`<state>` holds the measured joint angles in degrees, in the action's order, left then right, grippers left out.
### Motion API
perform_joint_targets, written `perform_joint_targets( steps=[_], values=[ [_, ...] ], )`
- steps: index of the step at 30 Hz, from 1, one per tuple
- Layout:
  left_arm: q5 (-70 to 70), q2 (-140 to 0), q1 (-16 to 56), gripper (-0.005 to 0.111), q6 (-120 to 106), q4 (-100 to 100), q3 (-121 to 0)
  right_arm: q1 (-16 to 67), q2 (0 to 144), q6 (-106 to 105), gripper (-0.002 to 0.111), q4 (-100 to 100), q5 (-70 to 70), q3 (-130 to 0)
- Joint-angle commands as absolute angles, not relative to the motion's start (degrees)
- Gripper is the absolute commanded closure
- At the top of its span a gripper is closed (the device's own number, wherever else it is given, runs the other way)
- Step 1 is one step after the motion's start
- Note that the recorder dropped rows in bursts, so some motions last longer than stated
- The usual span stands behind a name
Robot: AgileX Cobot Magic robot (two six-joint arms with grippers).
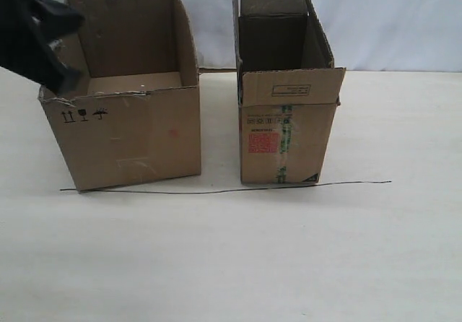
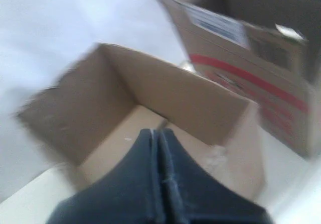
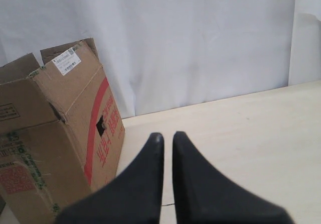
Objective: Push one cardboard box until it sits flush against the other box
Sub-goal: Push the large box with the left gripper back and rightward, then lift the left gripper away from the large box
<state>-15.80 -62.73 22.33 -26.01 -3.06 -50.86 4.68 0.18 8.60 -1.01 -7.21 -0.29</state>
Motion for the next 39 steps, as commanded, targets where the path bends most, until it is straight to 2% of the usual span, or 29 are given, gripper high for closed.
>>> perform_joint_targets(
  steps=[1,5,8,10,16,24,30,35,39],
  values=[
    [-14.6,-59.4,9.0,0.107,-16.5,-3.7,-51.1,4.5,0.0,8.1,0.103,-1.1,-7.2,0.0],
    [-13.2,-62.9,-6.5,0.107,-5.4,-3.9,-51.1,4.5,0.0,8.1,0.103,-1.1,-7.2,0.0],
    [-11.6,-68.9,-13.8,0.107,-1.8,-7.1,-51.1,4.5,0.0,8.1,0.103,-1.1,-7.2,0.0],
    [-10.6,-73.3,-16.1,0.107,-1.8,-10.0,-51.1,4.5,0.0,8.1,0.103,-1.1,-7.2,0.0],
    [-7.1,-88.8,-16.9,0.107,-1.9,-11.7,-52.5,4.5,0.0,8.1,0.103,-1.1,-7.2,0.0],
    [-12.8,-106.1,-16.1,0.107,-4.0,-13.8,-66.0,4.5,0.0,8.1,0.103,-1.1,-7.2,0.0],
    [-24.4,-113.3,-14.3,0.107,-29.7,-19.5,-78.2,4.5,0.0,8.1,0.103,-1.1,-7.2,0.0],
    [-35.4,-116.7,-16.6,0.107,-26.7,-19.7,-87.0,4.5,0.0,8.1,0.103,-1.1,-7.2,0.0],
    [-44.7,-120.4,-20.0,0.107,-29.7,-36.0,-93.1,4.5,0.0,8.1,0.103,-1.1,-7.2,0.0]
  ],
)
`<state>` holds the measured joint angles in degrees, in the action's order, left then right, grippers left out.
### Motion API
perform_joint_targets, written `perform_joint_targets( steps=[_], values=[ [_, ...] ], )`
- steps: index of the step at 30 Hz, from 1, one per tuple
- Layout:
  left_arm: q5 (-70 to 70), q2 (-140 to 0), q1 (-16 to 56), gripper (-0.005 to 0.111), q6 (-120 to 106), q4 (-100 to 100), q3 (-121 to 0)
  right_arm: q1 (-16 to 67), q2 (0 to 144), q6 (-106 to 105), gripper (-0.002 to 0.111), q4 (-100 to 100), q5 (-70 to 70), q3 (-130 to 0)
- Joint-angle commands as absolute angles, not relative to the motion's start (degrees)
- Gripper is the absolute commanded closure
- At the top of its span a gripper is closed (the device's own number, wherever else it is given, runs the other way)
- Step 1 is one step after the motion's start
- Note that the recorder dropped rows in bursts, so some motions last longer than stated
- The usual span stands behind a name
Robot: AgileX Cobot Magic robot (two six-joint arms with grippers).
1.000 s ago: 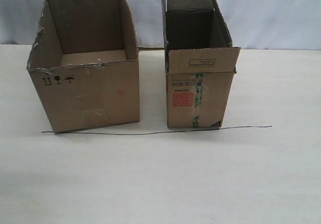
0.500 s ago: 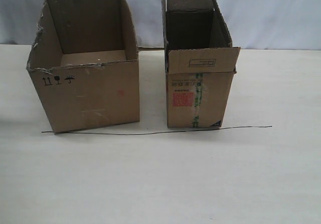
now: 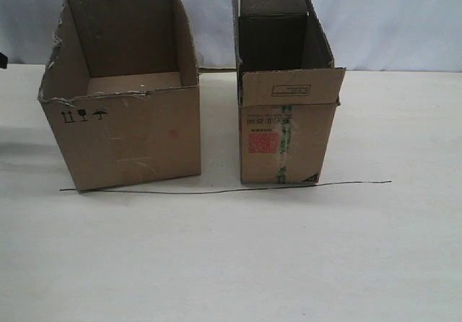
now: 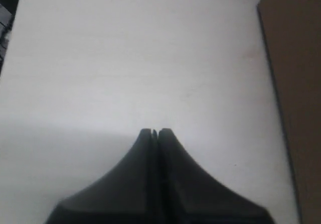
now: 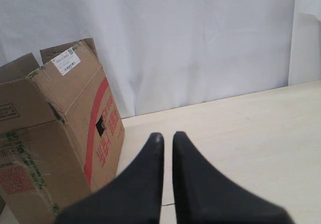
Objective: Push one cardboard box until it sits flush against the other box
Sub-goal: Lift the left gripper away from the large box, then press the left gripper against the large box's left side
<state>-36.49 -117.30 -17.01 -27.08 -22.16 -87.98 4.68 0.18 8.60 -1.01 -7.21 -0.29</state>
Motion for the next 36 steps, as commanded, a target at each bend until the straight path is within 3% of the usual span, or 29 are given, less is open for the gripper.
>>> perform_joint_targets(
  steps=[1,6,11,28,36],
  values=[
    [-45.7,-121.0,-20.8,0.107,-32.0,-41.2,-93.6,4.5,0.0,8.1,0.103,-1.1,-7.2,0.0],
    [-47.9,-125.2,-22.3,0.107,-42.2,-68.2,-93.7,4.5,0.0,8.1,0.103,-1.1,-7.2,0.0],
    [-51.0,-130.3,-20.6,0.107,-47.3,-80.7,-93.7,4.5,0.0,8.1,0.103,-1.1,-7.2,0.0],
    [-43.1,-137.8,-8.2,0.107,-52.7,-90.4,-94.1,4.5,0.0,8.1,0.103,-1.1,-7.2,0.0],
    [-40.1,-137.8,-6.0,0.107,-53.4,-97.1,-94.1,4.5,0.0,8.1,0.103,-1.1,-7.2,0.0]
  ],
)
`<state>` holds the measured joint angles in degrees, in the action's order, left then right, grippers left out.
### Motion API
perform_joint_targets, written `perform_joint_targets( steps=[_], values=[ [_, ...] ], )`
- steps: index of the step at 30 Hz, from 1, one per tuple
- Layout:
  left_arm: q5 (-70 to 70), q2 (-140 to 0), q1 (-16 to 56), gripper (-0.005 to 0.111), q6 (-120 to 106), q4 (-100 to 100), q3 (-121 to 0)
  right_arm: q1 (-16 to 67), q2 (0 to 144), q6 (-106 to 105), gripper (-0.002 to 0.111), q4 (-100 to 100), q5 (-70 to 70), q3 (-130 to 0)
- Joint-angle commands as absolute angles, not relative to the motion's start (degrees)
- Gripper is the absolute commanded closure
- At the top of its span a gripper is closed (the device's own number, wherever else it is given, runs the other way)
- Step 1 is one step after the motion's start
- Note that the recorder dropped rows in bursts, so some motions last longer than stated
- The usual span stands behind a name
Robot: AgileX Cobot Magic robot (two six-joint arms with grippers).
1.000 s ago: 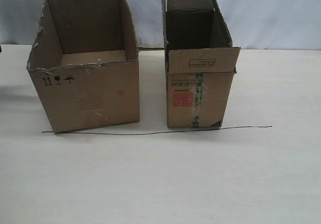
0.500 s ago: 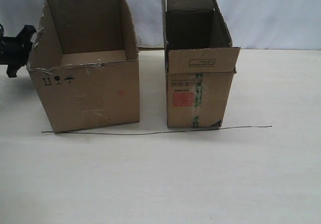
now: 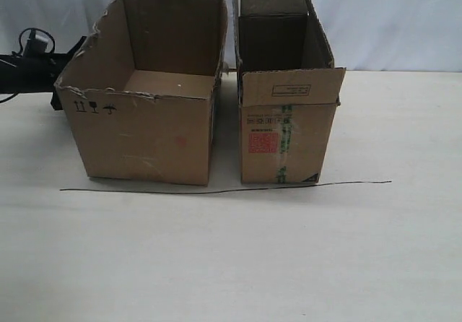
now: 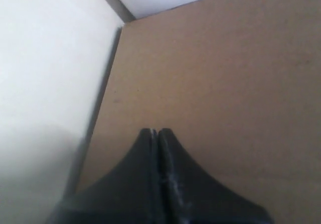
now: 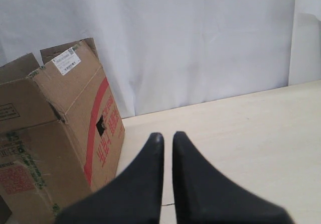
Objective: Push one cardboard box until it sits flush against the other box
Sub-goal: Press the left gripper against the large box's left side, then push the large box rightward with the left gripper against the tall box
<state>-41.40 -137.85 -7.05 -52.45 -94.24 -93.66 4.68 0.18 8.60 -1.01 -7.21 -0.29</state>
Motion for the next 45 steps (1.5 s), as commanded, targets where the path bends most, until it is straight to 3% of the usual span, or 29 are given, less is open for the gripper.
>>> perform_joint_targets(
  steps=[1,19,25,31,34,45],
  values=[
    [-39.8,-137.8,-5.9,0.107,-53.4,-97.1,-94.1,4.5,0.0,8.1,0.103,-1.1,-7.2,0.0],
    [-39.5,-137.8,-4.0,0.107,-56.8,-98.1,-94.1,4.5,0.0,8.1,0.103,-1.1,-7.2,0.0],
    [-48.0,-135.8,-10.8,0.107,-57.5,-91.6,-94.1,4.5,0.0,8.1,0.103,-1.1,-7.2,0.0],
    [-52.6,-130.3,-16.1,0.107,-45.2,-68.9,-94.1,4.5,0.0,8.1,0.103,-1.1,-7.2,0.0],
    [-58.3,-128.5,-16.3,0.107,-40.8,-58.5,-94.0,4.5,0.0,8.1,0.103,-1.1,-7.2,0.0],
    [-70.0,-127.9,-12.6,0.107,-40.4,-59.4,-94.0,4.5,0.0,8.1,0.103,-1.1,-7.2,0.0]
  ],
)
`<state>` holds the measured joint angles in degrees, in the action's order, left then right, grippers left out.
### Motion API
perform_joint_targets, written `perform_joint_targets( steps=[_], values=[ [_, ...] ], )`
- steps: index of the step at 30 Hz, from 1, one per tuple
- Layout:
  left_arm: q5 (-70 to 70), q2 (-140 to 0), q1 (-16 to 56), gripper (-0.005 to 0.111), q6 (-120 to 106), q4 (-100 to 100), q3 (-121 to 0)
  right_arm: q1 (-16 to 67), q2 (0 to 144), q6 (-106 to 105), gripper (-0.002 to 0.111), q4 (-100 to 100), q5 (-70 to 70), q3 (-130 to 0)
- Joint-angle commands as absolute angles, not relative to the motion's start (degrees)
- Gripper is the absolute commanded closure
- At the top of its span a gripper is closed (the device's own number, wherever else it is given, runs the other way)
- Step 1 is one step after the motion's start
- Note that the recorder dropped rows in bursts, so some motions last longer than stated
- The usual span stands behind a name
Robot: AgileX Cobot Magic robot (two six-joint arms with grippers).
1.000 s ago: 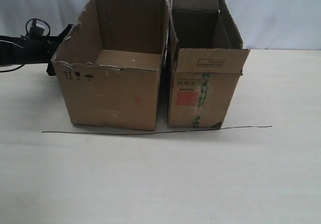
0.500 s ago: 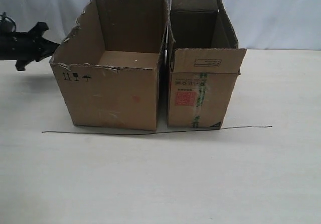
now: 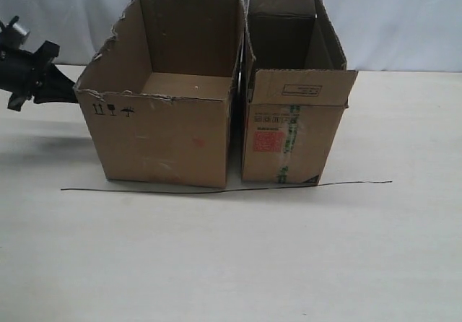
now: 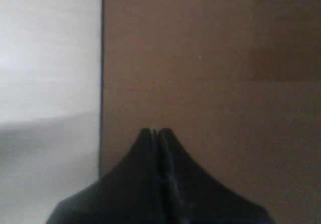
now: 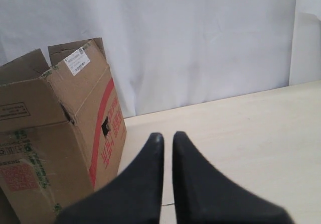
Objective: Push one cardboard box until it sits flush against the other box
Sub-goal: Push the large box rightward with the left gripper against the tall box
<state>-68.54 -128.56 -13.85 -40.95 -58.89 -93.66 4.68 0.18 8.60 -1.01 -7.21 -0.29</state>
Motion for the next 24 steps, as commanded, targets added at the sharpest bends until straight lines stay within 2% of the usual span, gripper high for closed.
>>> perform_joint_targets(
  steps=[1,7,14,24],
  values=[
    [-70.0,-127.9,-12.6,0.107,-40.4,-59.4,-94.0,4.5,0.0,8.1,0.103,-1.1,-7.2,0.0],
    [-70.0,-126.5,-12.8,0.107,-38.2,-54.5,-92.7,4.5,0.0,8.1,0.103,-1.1,-7.2,0.0],
    [-70.0,-122.1,-12.9,0.107,-41.1,-55.4,-84.5,4.5,0.0,8.1,0.103,-1.1,-7.2,0.0],
    [-69.7,-121.7,-12.4,0.107,-47.0,-71.6,-80.1,4.5,0.0,8.1,0.103,-1.1,-7.2,0.0]
  ],
)
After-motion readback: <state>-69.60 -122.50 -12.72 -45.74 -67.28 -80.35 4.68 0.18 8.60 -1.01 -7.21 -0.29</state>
